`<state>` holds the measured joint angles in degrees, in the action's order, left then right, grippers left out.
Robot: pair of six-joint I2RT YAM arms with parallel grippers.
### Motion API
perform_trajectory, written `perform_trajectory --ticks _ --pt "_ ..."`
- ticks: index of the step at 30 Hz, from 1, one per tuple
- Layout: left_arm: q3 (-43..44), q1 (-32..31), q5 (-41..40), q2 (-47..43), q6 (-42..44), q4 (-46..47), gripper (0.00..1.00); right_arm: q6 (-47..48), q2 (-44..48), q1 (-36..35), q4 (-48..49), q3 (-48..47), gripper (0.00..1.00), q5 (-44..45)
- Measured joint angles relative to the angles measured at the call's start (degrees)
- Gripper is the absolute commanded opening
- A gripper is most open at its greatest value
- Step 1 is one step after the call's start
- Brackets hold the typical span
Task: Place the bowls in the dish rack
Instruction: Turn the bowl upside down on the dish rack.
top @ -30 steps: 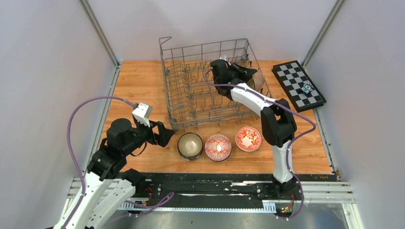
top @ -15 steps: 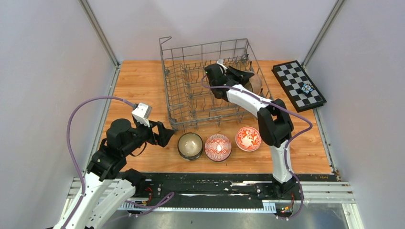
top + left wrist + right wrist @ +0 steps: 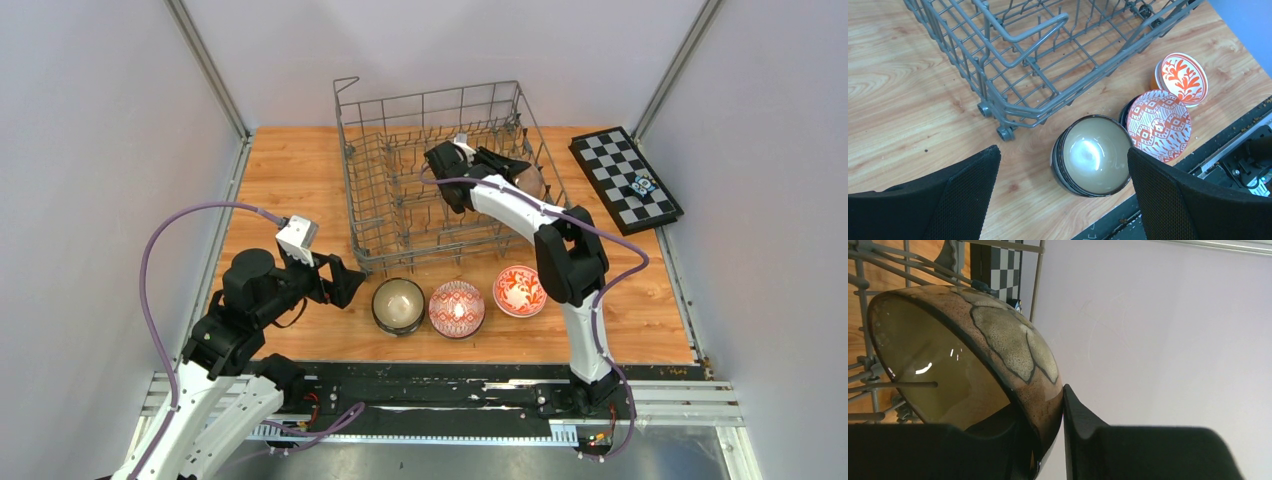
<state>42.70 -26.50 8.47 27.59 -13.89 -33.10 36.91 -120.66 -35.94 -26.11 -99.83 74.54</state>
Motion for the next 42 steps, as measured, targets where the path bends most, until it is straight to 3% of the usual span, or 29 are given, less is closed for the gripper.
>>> perform_trajectory --ticks 3,23,42 --pt "0.0 0.0 0.0 0.0 0.0 0.0 0.98 -1.3 -0.3 0.0 -1.8 -0.4 0.03 0.7" --pt "0.0 -0.3 -0.2 0.0 0.0 0.0 0.99 -1.7 -0.3 0.7 -4.4 -7.6 0.03 2.0" --pt "0.0 -1.8 -0.2 -0.4 0.0 0.0 0.99 0.3 -0.3 3.6 -2.2 -7.7 0.03 2.1"
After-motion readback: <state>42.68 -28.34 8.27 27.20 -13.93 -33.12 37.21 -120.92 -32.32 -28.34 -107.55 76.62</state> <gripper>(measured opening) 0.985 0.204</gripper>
